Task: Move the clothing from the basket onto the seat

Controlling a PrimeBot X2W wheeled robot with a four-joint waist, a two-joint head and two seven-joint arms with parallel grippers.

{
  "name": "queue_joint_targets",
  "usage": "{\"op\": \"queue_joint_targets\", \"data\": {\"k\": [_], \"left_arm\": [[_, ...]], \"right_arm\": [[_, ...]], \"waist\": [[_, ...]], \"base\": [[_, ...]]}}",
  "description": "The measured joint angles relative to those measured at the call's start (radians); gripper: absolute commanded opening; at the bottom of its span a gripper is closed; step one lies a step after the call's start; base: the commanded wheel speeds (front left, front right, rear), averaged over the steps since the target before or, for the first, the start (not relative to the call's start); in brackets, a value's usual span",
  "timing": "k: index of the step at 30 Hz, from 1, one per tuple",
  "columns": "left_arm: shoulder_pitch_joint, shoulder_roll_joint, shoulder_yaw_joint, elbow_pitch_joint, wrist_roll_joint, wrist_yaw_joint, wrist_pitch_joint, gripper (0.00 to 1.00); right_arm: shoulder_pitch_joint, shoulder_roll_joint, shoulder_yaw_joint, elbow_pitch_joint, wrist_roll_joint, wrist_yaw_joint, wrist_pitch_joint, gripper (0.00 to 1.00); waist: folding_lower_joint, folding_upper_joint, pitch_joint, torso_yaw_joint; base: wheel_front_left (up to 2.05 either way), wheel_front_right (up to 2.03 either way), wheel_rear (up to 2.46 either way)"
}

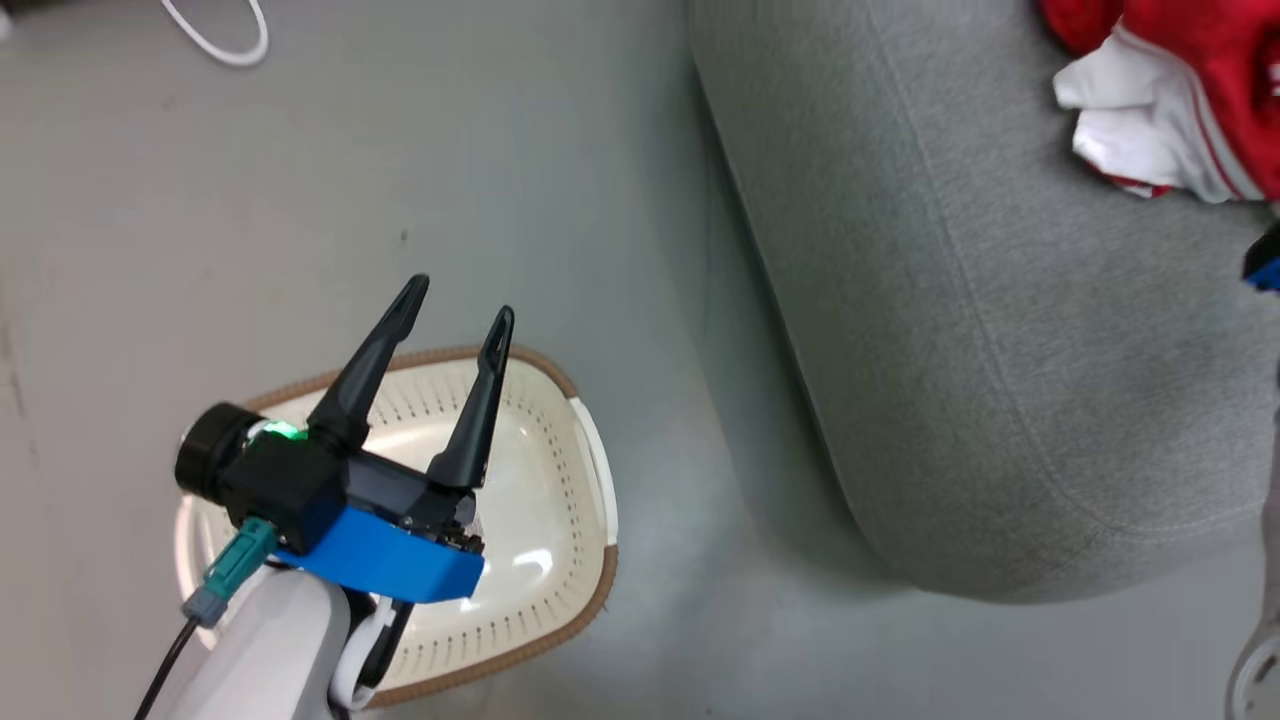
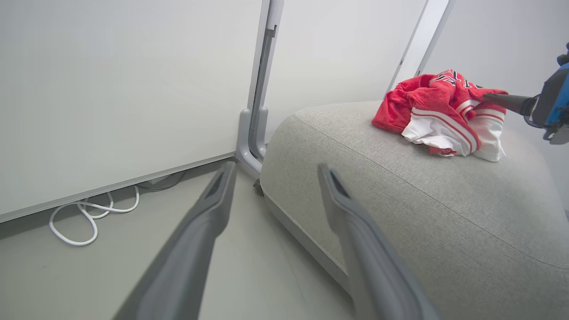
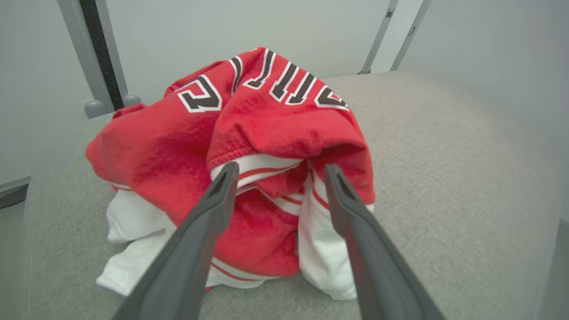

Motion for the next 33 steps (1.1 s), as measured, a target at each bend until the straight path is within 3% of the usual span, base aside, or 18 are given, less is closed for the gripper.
{"op": "queue_joint_targets", "data": {"k": [8,24,33], "left_arm": [[0.126,-0.069,0.089,0.027,-0.002,-0.002,-0.001,1.00],[0.294,-0.190,0.268,0.095,0.042,-0.016,-0.001,1.00],[0.325,-0.219,0.332,0.145,0.061,-0.016,-0.001,1.00]], "right_arm": [[0.146,0.049,0.171,-0.028,0.071,0.000,-0.019,1.00],[0.563,0.132,0.571,-0.418,0.315,0.000,0.014,1.00],[0.743,0.141,0.638,-0.601,0.380,0.000,0.081,1.00]], "waist": [[-0.0003,0.0000,-0.167,0.007],[-0.0003,0.0001,-0.417,0.060],[-0.0002,0.0001,-0.477,0.145]], "base": [[0.00,0.00,0.00],[0.00,0.00,0.00],[0.00,0.00,0.00]]}}
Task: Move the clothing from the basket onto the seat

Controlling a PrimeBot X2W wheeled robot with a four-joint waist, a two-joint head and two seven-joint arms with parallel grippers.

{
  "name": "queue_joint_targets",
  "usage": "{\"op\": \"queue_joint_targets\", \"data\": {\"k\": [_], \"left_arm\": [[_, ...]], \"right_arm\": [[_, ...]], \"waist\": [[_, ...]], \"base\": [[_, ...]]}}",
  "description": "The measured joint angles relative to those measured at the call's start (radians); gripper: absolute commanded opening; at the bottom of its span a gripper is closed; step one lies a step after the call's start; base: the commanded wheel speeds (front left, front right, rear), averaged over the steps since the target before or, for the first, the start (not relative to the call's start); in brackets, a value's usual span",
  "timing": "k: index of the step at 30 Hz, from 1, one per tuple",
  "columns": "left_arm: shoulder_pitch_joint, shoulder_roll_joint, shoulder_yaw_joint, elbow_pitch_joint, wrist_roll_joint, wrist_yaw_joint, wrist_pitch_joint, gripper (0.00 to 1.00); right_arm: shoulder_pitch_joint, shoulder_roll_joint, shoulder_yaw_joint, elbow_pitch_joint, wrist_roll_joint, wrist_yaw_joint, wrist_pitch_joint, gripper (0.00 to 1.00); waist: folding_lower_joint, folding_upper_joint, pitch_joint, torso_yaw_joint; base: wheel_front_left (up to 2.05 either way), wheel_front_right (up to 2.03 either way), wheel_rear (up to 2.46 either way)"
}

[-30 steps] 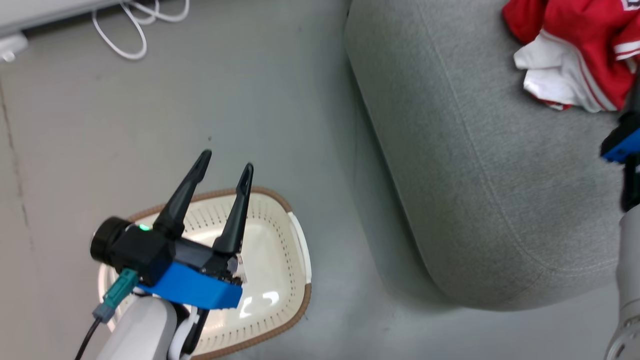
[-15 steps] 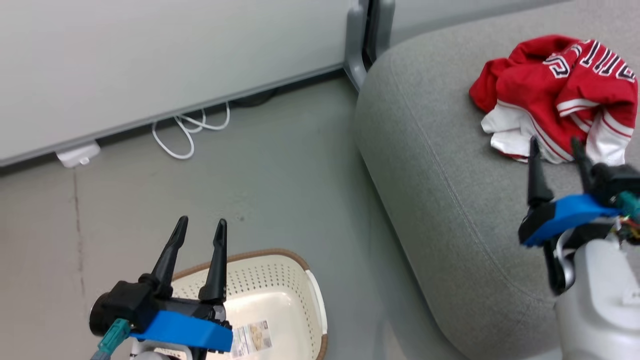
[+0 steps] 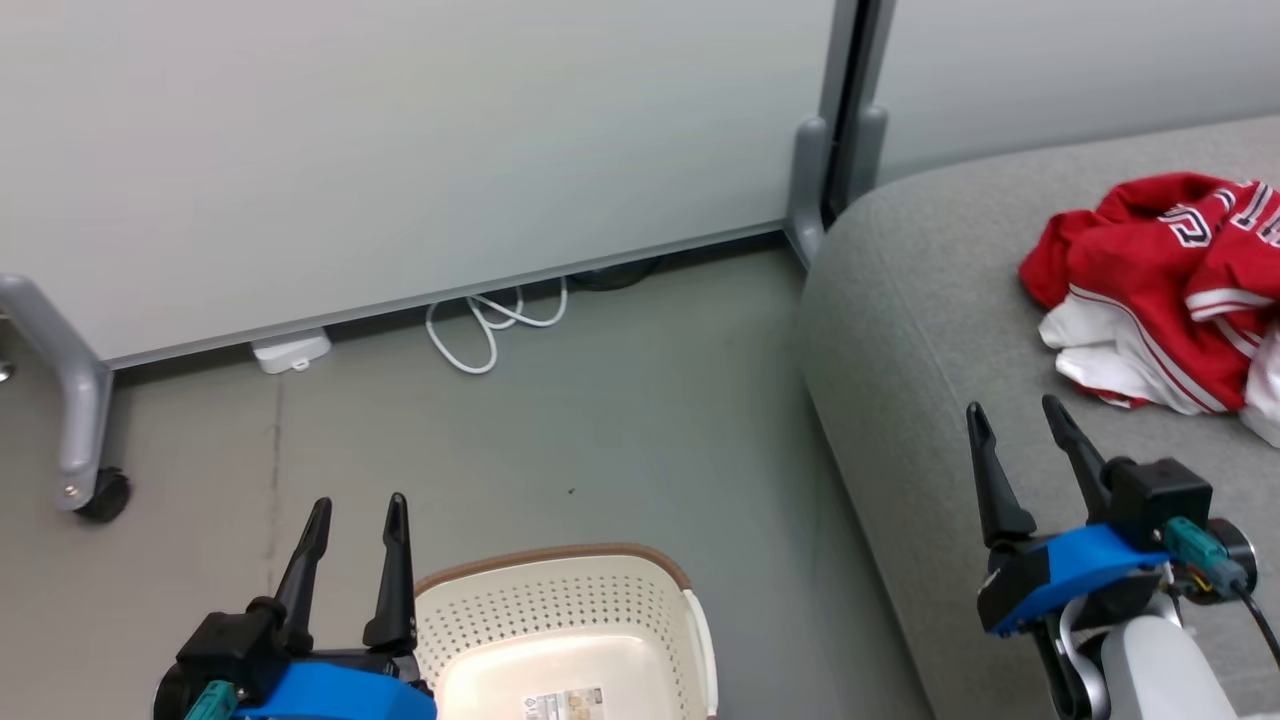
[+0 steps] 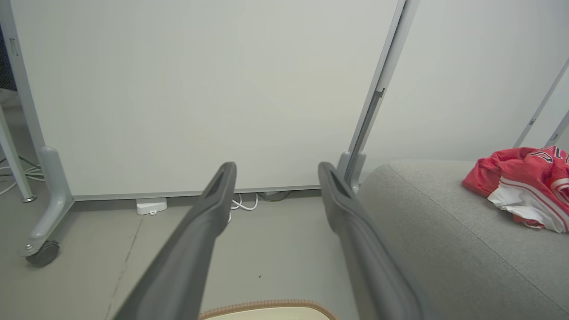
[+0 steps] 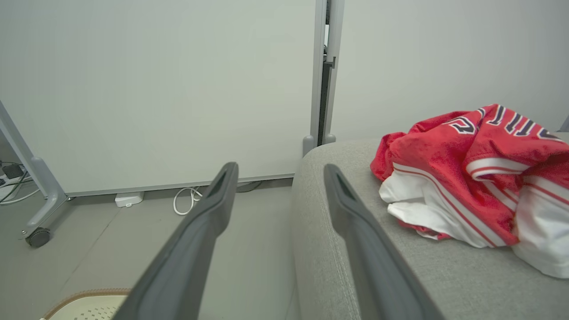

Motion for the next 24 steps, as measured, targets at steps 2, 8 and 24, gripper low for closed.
{"op": "queue_joint_targets", "data": {"k": [2,8,24], "left_arm": [[0.004,-0.005,0.015,0.011,0.007,0.000,0.000,1.00],[0.018,-0.012,0.047,0.035,0.020,-0.002,-0.001,1.00],[0.043,-0.015,0.076,0.054,0.033,-0.005,-0.001,1.00]], "right_arm": [[0.031,0.003,-0.001,-0.029,0.006,0.000,0.008,1.00],[0.099,0.008,0.002,-0.087,0.041,0.000,0.020,1.00],[0.171,0.009,0.037,-0.118,0.087,0.000,0.011,1.00]], "waist": [[0.0000,0.0000,-0.012,0.021],[0.0001,0.0000,-0.037,0.082],[0.0002,0.0000,-0.062,0.149]], "base": [[0.00,0.00,0.00],[0.00,0.00,0.00],[0.00,0.00,0.00]]}}
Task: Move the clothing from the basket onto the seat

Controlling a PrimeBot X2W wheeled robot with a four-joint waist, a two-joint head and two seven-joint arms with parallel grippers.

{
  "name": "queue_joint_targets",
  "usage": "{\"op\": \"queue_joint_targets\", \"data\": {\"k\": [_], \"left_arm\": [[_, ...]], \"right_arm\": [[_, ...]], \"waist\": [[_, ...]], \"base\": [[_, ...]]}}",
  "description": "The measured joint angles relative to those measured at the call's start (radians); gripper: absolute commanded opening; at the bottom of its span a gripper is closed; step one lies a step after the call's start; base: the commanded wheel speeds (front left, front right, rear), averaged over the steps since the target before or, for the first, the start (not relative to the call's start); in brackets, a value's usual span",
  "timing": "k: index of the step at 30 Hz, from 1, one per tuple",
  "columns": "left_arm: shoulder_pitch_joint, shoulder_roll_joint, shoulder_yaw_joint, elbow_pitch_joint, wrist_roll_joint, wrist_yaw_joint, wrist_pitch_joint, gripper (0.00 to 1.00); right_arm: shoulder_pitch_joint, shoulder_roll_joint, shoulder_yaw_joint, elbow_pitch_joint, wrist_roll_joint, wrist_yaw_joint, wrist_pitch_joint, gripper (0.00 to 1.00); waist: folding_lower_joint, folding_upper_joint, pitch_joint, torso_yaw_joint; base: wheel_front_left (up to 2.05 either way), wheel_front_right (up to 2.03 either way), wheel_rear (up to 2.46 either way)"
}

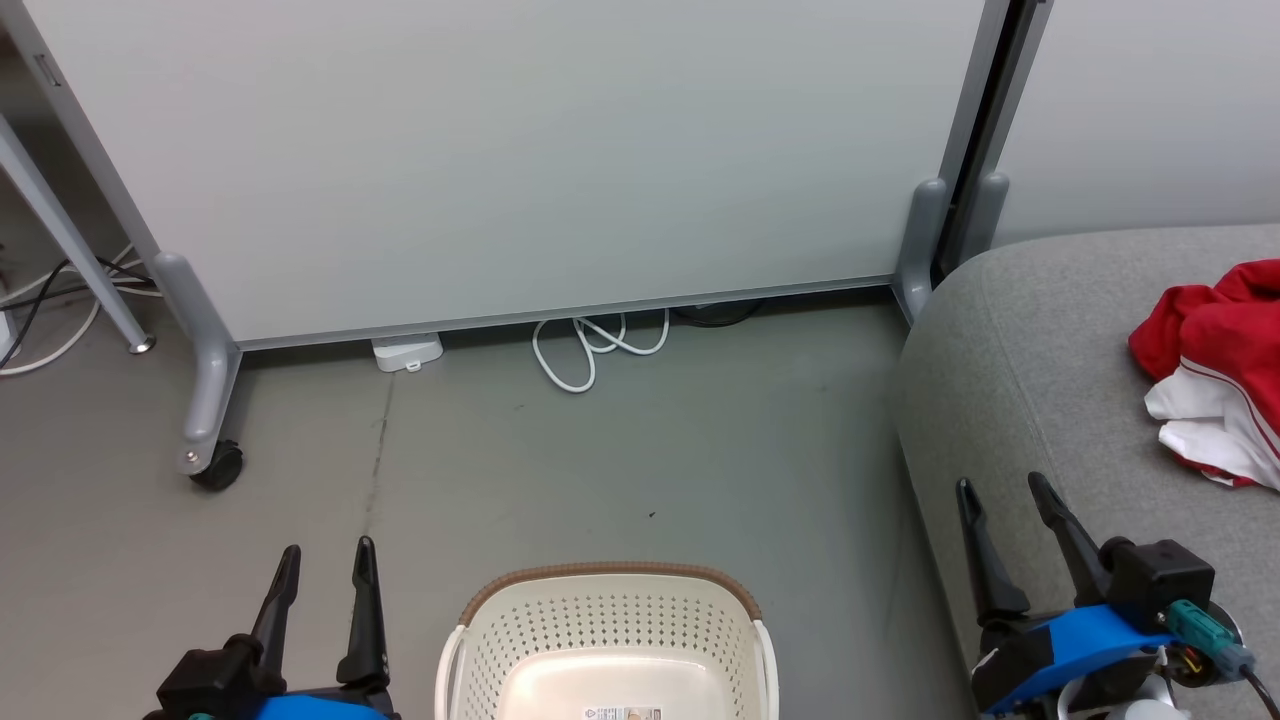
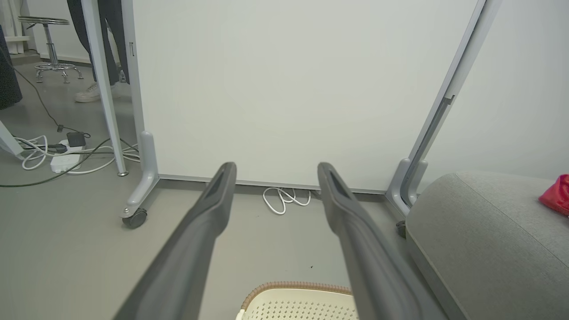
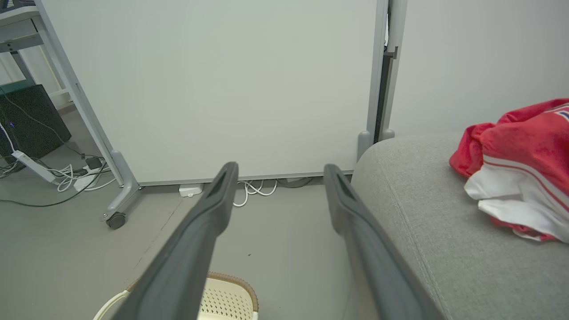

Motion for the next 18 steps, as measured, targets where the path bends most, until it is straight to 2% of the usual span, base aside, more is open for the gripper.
{"op": "queue_joint_targets", "data": {"k": [18], "left_arm": [[0.000,0.001,0.001,0.001,-0.003,0.000,0.000,1.00]], "right_arm": [[0.005,0.000,0.000,0.016,0.017,0.000,0.000,1.00]], "waist": [[0.0000,0.0000,0.006,-0.013]], "base": [[0.00,0.00,0.00]]}}
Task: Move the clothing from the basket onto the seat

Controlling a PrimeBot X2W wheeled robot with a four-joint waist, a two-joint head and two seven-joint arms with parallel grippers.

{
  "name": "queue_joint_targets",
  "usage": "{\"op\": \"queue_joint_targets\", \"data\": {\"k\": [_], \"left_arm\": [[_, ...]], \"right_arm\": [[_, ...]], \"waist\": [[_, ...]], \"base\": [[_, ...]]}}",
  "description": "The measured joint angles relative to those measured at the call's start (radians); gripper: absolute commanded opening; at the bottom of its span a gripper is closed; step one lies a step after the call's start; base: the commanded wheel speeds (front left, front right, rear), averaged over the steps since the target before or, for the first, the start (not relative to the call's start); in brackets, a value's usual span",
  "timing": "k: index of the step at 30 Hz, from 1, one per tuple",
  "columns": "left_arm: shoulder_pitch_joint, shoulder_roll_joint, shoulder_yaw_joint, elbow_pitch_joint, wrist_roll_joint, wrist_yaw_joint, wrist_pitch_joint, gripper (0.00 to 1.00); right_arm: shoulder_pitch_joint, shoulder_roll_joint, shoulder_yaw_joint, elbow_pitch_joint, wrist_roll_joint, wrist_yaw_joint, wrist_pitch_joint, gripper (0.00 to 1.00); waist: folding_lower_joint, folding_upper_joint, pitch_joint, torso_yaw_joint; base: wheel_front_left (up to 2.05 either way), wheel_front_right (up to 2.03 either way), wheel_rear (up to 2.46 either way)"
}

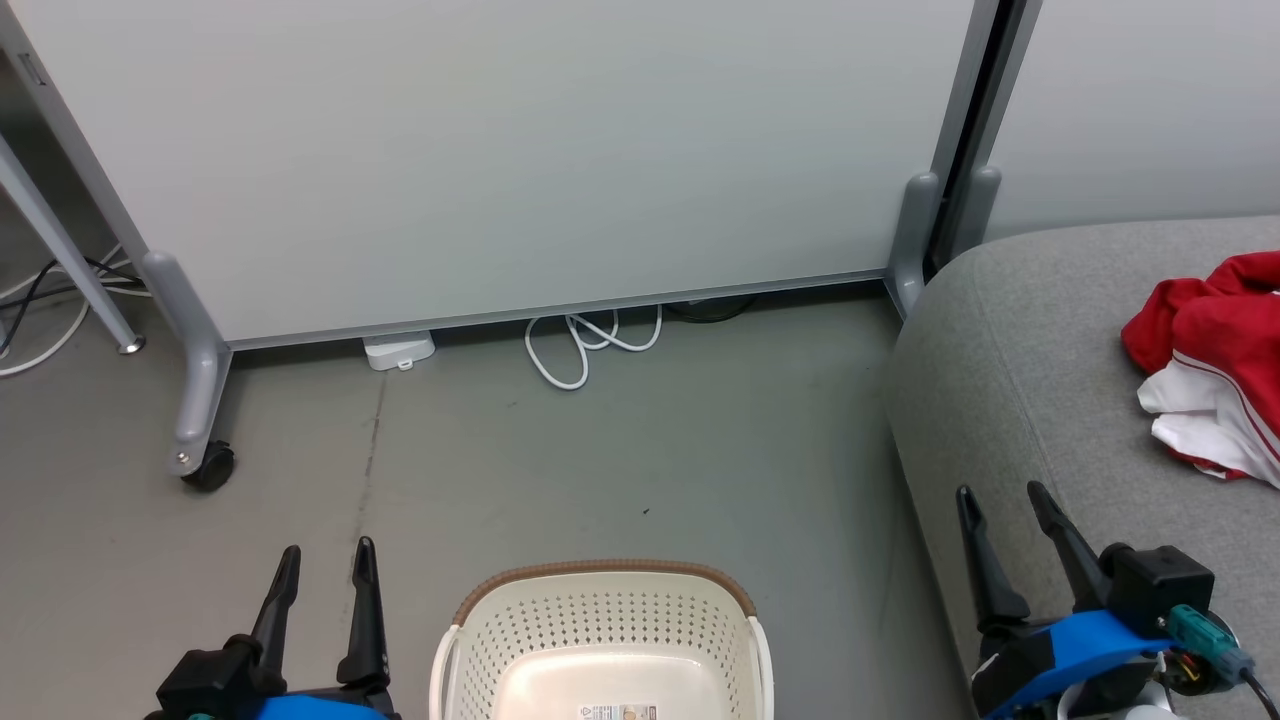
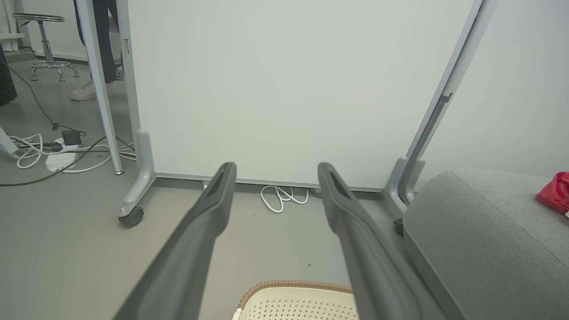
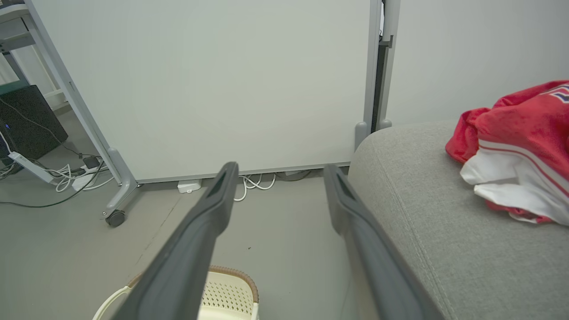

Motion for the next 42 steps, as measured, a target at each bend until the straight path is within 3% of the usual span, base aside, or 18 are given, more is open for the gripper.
{"op": "queue_joint_targets", "data": {"k": [3,4,12,42], "left_arm": [[0.000,0.000,-0.004,0.001,-0.003,0.000,0.000,1.00],[0.000,0.000,-0.005,0.004,-0.007,0.000,0.000,0.00],[0.033,-0.017,-0.005,0.065,-0.030,0.000,0.015,0.00],[-0.014,-0.022,0.042,0.034,-0.506,0.000,0.146,0.00]], "right_arm": [[0.000,0.000,0.001,0.000,0.001,0.000,0.000,1.00],[0.000,0.000,0.001,0.003,0.002,0.000,0.000,0.00],[0.029,0.005,0.000,0.070,0.022,0.000,0.010,0.00],[0.022,0.005,-0.030,0.040,0.538,0.000,0.098,0.00]], "waist": [[0.0000,0.0000,0.000,-0.001],[0.0001,0.0000,0.000,-0.001],[0.0000,0.0000,0.001,-0.001],[0.0002,0.0000,0.005,-0.003]], "base": [[0.00,0.00,0.00],[0.00,0.00,0.00],[0.00,0.00,0.00],[0.00,0.00,0.00]]}}
